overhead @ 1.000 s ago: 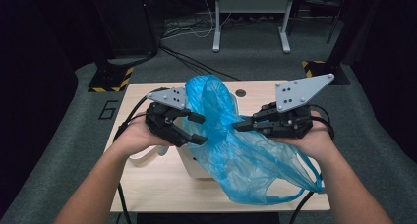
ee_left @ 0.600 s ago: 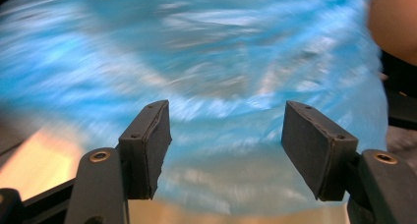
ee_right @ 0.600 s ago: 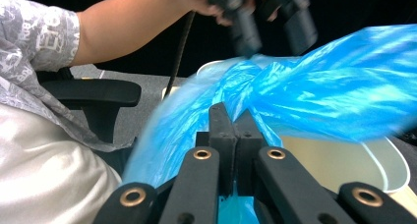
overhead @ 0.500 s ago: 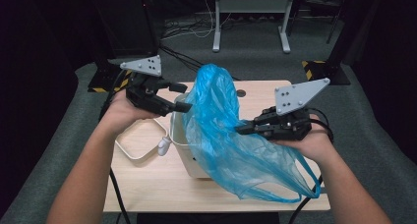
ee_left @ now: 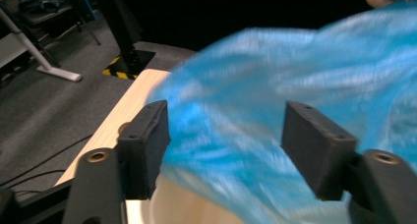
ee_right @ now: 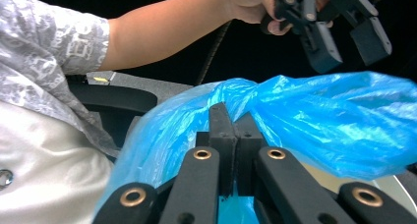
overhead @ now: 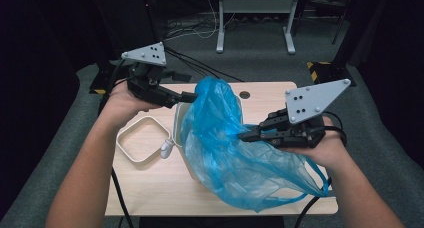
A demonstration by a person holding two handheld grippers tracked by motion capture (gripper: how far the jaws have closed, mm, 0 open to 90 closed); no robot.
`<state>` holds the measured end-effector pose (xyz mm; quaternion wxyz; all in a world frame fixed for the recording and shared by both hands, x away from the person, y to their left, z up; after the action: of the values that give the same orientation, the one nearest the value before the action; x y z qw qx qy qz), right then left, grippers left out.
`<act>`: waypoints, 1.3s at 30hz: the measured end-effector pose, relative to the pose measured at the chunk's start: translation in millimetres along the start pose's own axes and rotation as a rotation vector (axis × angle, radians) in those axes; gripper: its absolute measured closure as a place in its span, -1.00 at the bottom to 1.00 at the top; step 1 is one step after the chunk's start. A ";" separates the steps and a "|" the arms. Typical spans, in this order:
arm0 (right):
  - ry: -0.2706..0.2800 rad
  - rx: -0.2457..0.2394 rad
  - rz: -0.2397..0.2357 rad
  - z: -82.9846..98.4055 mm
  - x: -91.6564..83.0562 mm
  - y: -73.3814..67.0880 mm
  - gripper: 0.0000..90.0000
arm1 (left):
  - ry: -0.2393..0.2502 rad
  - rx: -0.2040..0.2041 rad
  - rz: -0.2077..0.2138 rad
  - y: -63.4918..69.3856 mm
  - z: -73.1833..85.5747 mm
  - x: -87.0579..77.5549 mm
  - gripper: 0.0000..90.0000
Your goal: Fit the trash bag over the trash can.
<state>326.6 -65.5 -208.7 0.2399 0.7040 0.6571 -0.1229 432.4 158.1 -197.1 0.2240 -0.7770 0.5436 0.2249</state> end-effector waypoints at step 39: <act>0.014 0.097 0.061 16.5 18.3 40.6 0.99 | -0.119 -0.116 0.183 -8.2 47.6 79.9 -0.11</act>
<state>370.9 -58.8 -224.6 0.2046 0.7353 0.6303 -0.1420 459.7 129.4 -281.6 0.1893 -0.7210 0.5841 0.3211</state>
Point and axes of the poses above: each handheld gripper's, and its own axes: x roughly forward along the jaws, z roughly out of its underside, y roughly to its right, the point moved 6 cm from there along x, roughly forward along the jaws, and after that the axes turned 6 degrees about -y, right-handed, at the moved point
